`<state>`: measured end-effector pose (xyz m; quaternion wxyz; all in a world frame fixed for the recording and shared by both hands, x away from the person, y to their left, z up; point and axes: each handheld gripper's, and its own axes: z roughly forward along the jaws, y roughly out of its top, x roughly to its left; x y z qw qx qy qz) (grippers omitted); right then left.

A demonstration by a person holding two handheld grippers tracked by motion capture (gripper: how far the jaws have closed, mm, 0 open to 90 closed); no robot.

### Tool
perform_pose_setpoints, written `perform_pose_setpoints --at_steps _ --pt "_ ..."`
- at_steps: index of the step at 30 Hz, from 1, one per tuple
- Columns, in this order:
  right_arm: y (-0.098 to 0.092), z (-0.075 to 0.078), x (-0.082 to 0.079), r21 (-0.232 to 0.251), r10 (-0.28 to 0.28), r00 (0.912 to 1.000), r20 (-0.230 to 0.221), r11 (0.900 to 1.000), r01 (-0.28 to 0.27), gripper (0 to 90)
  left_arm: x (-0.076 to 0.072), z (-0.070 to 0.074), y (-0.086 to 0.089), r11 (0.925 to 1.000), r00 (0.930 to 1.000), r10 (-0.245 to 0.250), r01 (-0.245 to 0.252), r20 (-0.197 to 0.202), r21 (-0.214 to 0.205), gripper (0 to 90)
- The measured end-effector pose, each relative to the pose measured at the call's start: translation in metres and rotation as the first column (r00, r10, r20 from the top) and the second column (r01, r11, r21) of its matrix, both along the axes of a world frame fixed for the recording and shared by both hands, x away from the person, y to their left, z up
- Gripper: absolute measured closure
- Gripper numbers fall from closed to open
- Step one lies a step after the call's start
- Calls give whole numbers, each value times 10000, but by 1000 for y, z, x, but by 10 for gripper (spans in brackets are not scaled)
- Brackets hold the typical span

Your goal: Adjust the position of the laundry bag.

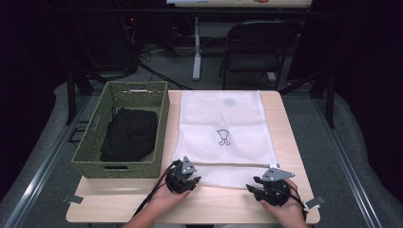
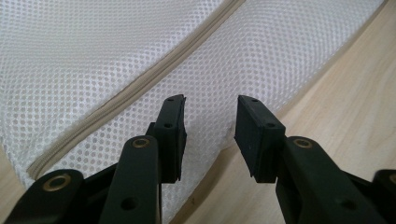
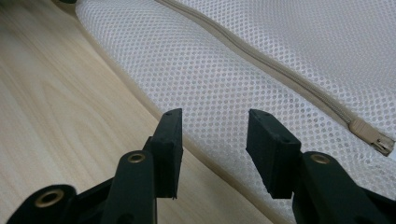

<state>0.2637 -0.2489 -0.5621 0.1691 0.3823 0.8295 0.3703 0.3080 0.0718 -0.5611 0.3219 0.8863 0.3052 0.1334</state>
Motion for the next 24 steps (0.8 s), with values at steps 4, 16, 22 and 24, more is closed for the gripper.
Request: perform_pose_setpoints --at_steps 4,16,22,24 --pt "-1 0 0 17 9 10000 -13 10000 -9 555 0 -2 2 9999 10000 -94 93 28 44 639" --pt "-2 1 0 113 -58 10000 2 9999 58 543 3 -9 4 9999 9999 -99 98 -139 -72 759" --pt "-3 1 1 157 -43 10000 43 9999 42 543 5 -10 5 9996 9994 -120 112 -314 -250 809" --pt "-3 2 1 145 -48 10000 77 9999 47 543 5 -10 5 9995 9992 -137 125 -385 -306 829"
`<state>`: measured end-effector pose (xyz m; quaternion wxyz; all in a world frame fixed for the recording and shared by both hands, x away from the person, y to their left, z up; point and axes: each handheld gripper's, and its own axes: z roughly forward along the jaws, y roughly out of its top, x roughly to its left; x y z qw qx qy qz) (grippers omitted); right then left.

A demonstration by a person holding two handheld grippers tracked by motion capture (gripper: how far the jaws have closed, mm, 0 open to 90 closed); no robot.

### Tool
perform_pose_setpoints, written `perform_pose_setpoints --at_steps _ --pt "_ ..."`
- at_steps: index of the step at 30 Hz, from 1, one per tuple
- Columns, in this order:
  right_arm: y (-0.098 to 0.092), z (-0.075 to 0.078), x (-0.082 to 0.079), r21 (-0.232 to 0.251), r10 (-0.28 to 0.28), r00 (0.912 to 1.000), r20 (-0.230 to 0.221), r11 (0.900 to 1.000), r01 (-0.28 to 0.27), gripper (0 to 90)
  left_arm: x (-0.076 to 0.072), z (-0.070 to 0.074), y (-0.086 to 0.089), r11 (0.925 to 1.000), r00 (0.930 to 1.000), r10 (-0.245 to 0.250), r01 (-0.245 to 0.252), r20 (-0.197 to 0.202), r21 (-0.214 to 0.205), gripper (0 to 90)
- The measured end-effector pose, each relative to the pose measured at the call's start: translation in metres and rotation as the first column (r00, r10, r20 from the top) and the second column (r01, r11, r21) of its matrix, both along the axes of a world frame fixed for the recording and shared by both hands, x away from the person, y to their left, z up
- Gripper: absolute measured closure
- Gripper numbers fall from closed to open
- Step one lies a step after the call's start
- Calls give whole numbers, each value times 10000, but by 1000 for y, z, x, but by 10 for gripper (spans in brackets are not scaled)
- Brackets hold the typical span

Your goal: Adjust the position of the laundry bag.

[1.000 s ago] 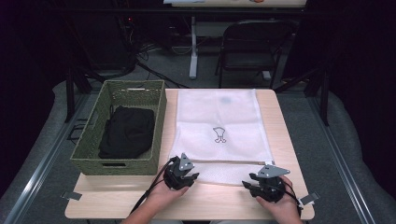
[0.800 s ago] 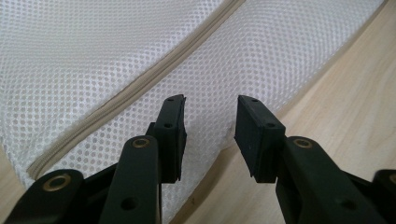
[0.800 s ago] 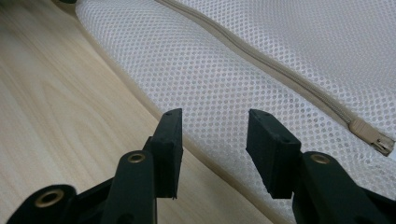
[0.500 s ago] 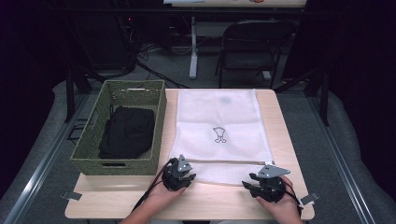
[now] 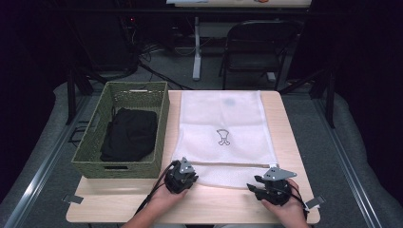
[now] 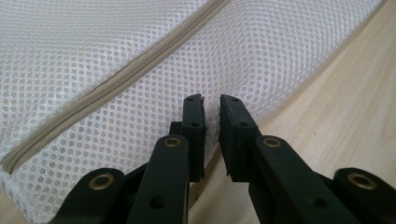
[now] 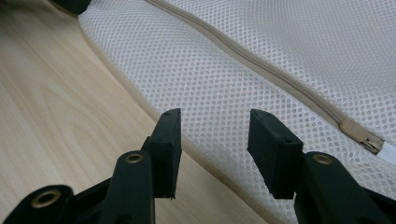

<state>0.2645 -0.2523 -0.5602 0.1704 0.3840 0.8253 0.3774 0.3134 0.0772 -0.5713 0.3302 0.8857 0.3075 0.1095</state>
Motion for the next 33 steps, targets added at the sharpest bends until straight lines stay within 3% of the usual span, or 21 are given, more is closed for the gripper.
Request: perform_pose_setpoints --at_steps 7,12,19,22,28,29,30,33 --pt "-3 3 3 51 -225 9997 52 9997 225 536 1 0 1 10000 9999 -31 30 -116 -77 867" --pt "-7 8 9 -18 -524 9985 158 9986 524 514 4 2 3 9993 9994 -16 3 -356 -370 878" --pt "-17 20 19 -221 -723 9972 202 9971 727 531 4 4 4 9990 9994 3 -17 -332 -437 882" --pt "-23 25 26 -298 -1054 9944 105 9940 1057 549 4 5 5 9990 9994 -24 8 -357 -449 883" --pt "-37 33 45 -350 -1817 9834 -15 9828 1815 611 3 4 4 9990 9994 -3 -13 -345 -456 883" --pt "-41 35 51 -371 -2128 9771 -76 9765 2124 631 3 4 4 9990 9994 0 -15 -340 -455 883" --pt "-41 35 51 -371 -2128 9771 -76 9765 2124 631 3 4 4 9990 9994 3 -18 -335 -448 883" --pt "-48 35 64 -372 -2567 9659 -337 9661 2554 655 3 4 4 9990 9996 17 -30 -296 -443 883"
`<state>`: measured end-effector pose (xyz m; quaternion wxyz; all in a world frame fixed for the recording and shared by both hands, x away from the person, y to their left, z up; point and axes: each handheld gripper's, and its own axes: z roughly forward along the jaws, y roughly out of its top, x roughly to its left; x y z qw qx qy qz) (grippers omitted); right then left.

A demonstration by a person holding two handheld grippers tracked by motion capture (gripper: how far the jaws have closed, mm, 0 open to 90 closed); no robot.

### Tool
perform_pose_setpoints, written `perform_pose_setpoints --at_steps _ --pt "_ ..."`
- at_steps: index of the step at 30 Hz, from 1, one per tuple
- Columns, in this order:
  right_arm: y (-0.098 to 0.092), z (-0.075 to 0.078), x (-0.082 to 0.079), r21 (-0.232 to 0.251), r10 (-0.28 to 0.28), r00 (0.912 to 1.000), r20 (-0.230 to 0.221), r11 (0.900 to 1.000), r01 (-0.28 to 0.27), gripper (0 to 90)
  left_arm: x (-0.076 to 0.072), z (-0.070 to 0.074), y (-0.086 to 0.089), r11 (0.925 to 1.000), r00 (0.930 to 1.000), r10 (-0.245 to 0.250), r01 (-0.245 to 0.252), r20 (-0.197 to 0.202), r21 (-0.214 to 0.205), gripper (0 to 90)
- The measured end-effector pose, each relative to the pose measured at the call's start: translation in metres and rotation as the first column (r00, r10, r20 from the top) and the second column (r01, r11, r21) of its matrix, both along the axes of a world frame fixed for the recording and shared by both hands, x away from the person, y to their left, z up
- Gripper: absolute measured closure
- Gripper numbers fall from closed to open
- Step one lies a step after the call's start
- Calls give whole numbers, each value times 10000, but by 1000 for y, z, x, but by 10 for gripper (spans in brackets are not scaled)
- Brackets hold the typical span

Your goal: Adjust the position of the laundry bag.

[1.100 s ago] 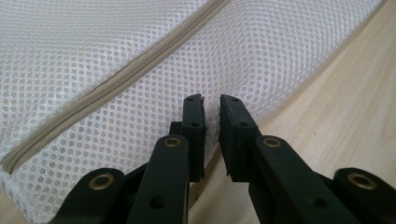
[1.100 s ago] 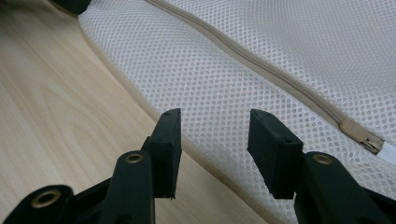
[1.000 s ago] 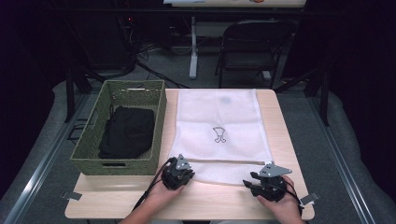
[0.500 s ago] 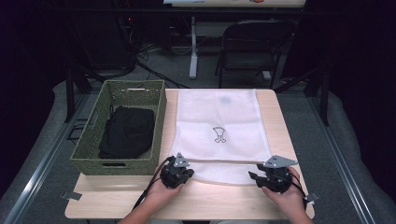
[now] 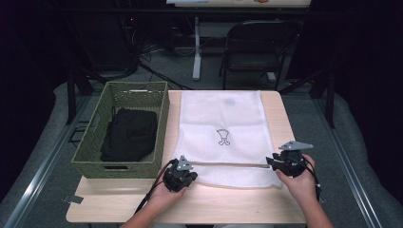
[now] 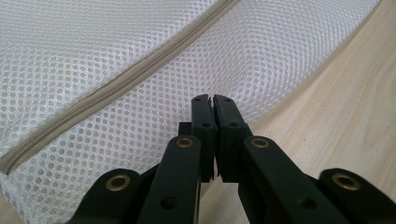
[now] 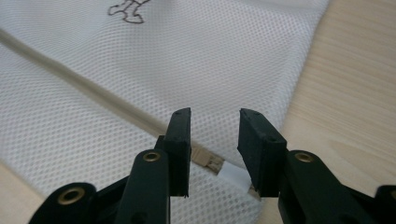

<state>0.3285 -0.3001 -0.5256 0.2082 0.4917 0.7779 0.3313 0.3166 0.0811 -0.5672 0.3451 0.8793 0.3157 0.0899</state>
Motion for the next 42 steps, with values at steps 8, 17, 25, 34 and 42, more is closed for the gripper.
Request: perform_pose_setpoints --at_steps 8,17,25,34,42 --pt "-5 -1 38 -460 -694 9968 -393 9967 676 693 0 0 0 10000 10000 -62 62 -28 34 883" --pt "-9 -4 67 226 -1148 9864 -1178 9927 1182 720 -1 1 1 9999 9999 -126 126 -31 28 883" --pt "-20 -16 88 415 -1885 9664 -1747 9792 1985 694 -1 1 1 9999 9999 -101 101 45 -58 883" --pt "-21 -25 94 740 -1989 9571 -2107 9730 2185 688 -1 0 0 9999 9999 -153 153 -9 -9 883" --pt "-21 -31 97 777 -2040 9490 -2405 9705 2283 715 -1 0 0 9999 9999 -125 125 -33 -30 883"
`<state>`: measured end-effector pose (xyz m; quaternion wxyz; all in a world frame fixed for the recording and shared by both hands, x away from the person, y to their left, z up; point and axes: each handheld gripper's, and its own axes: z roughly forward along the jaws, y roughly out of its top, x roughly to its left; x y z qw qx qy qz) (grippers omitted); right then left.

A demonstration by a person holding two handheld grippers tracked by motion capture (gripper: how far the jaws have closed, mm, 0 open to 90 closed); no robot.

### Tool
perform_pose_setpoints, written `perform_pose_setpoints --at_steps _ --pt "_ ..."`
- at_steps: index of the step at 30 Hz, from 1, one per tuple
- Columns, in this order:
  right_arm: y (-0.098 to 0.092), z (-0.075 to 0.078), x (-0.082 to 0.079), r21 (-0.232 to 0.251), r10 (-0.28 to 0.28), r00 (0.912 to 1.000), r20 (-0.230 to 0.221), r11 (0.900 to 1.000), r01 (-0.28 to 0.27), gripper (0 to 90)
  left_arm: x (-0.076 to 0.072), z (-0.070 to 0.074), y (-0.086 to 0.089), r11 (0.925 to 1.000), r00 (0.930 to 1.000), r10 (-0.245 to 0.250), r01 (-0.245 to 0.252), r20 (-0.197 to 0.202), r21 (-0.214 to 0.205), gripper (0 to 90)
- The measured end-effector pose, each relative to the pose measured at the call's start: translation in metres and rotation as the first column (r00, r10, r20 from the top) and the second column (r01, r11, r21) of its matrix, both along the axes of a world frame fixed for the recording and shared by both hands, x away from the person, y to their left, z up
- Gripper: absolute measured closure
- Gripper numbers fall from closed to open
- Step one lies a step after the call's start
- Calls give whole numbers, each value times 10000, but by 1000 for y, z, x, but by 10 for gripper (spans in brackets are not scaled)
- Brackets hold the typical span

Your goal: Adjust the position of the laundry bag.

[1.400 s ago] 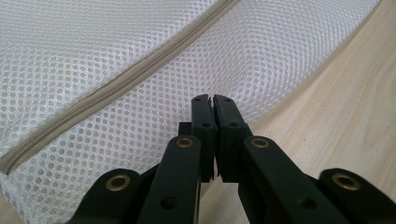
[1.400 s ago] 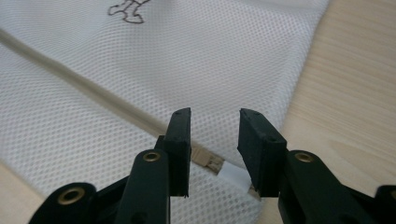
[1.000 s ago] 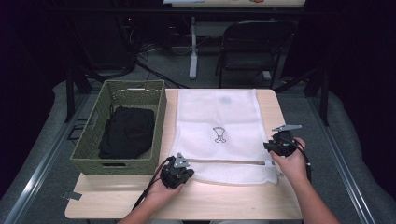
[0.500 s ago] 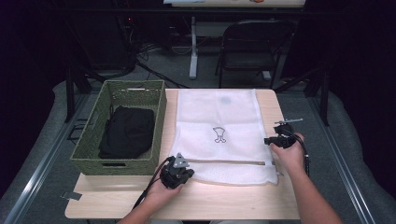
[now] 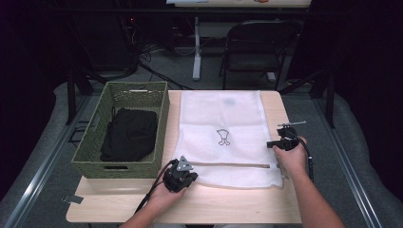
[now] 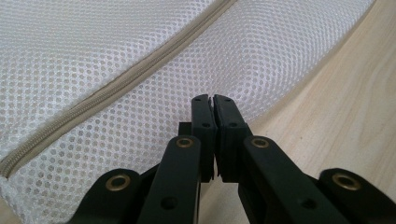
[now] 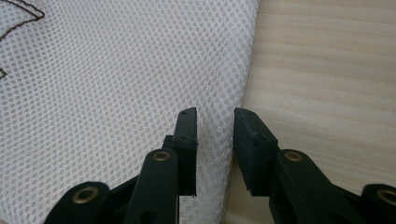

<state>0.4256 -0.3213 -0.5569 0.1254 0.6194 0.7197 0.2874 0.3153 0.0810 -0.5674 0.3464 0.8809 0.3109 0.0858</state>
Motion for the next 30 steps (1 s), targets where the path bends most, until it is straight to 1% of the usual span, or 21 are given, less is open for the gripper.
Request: perform_pose_setpoints --at_steps 1,2,4,6,7,8,11,13,17,19,24,26,28,29,30 --pt "0 0 0 0 0 10000 0 10000 0 715 0 0 0 10000 10000 0 0 0 0 883" --pt "-1 0 0 59 -60 10000 -29 10000 60 739 0 0 0 10000 10000 6 -6 2 6 883" --pt "-2 0 0 68 -54 10000 -21 10000 54 753 0 0 0 10000 10000 6 -6 2 7 883" --pt "-3 0 0 123 0 10000 -52 9999 1 804 0 0 0 10000 10000 5 -5 -6 12 883" --pt "-3 0 0 123 0 10000 -52 9999 1 804 0 0 0 10000 10000 5 -5 -6 12 883" --pt "-4 0 0 100 -19 10000 -40 9999 19 832 0 0 0 10000 10000 7 -7 -14 37 883" --pt "-5 1 0 233 0 10000 1 9997 0 858 0 0 0 10000 10000 3 -3 12 58 883" --pt "-5 1 0 224 20 10000 7 9997 -20 871 0 0 0 10000 10000 -10 10 -13 50 883" --pt "-6 3 -1 249 41 10000 52 9997 -42 883 1 0 0 10000 10000 -17 17 -34 53 883" --pt "-6 4 -1 222 150 9998 114 9996 -152 889 1 0 0 10000 10000 -28 28 -13 77 883" --pt "-6 6 -3 227 139 9999 72 9996 -141 900 0 1 0 10000 10000 12 -12 -30 40 884" --pt "-6 7 -3 221 183 9998 95 9996 -185 900 0 3 0 10000 10000 1 -1 -23 50 884" --pt "-6 8 -4 242 224 9996 179 9994 -228 900 0 5 0 10000 10000 4 -4 -33 -38 884" --pt "-6 10 -4 189 247 9996 169 9995 -251 900 0 6 0 10000 10000 33 -34 -46 -48 884" --pt "-6 10 -4 241 244 9996 158 9994 -248 900 0 7 0 10000 10000 -19 19 -34 -59 884"
